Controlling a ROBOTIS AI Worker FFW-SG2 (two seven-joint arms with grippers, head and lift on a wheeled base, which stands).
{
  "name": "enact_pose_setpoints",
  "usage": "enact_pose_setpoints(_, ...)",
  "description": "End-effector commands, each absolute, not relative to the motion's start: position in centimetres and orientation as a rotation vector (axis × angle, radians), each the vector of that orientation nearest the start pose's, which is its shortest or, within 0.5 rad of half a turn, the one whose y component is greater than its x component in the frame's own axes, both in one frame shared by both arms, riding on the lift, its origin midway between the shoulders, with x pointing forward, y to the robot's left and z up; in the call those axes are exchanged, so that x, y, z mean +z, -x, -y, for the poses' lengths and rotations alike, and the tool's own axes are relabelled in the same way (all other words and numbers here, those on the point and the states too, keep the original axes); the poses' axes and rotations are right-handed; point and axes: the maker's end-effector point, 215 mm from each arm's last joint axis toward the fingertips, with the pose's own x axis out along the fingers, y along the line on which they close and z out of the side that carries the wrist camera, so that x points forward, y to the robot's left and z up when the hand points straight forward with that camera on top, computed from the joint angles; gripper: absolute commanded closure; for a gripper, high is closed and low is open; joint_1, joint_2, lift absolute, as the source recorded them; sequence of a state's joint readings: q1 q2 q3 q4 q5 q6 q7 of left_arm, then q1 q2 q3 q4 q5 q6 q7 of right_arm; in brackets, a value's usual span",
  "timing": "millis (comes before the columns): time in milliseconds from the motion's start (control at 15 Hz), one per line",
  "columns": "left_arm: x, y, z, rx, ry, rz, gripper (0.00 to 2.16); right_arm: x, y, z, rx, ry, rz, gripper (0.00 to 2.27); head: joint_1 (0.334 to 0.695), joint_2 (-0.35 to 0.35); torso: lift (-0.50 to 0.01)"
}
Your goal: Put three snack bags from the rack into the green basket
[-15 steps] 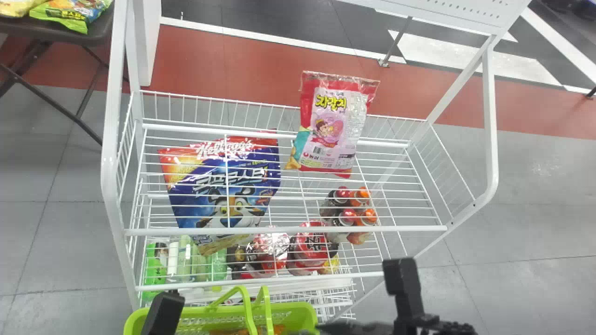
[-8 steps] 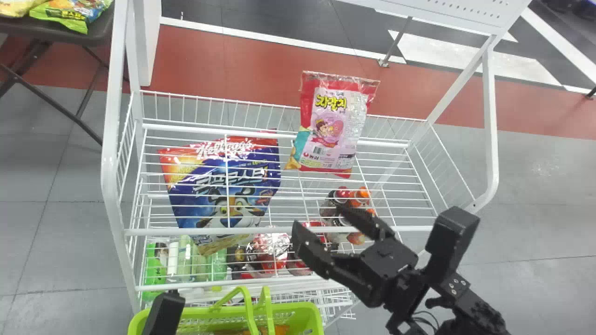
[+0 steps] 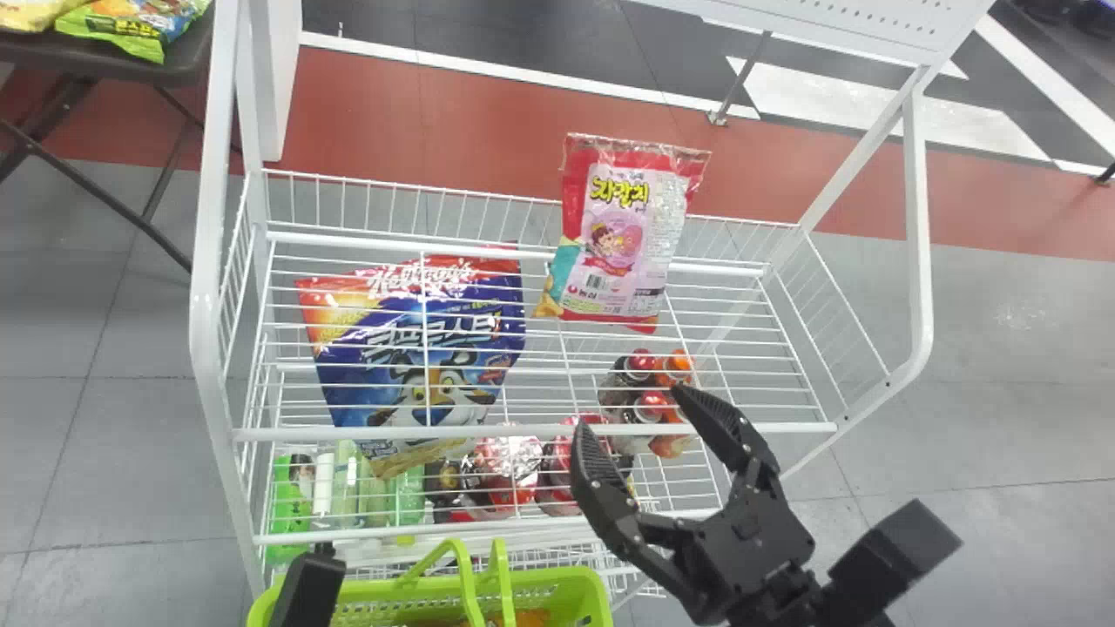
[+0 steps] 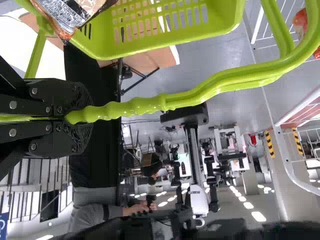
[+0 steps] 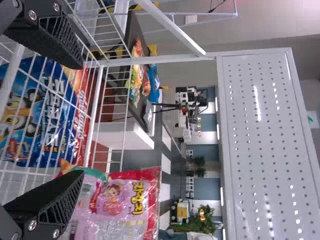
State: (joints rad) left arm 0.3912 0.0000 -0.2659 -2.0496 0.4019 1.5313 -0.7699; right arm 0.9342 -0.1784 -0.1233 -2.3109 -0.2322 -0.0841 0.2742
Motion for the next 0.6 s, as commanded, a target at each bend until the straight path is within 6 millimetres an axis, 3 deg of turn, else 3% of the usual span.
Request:
enact_pose_setpoints(0, -44.6, -13.4, 9.5, -1.210, 0.788, -1.346, 1.64, -32.6, -31.4, 23.2, 0.276, -0.069, -0.139, 0.06, 0.695, -0.350, 0.000)
enact_pose_setpoints(533, -44.7, -13.1, 9.5, -1.204, 0.795, -1.338, 1.63, -31.0, -31.6, 22.5, 0.282, -0.061, -0.078, 0.06, 0.695, -0.350, 0.000)
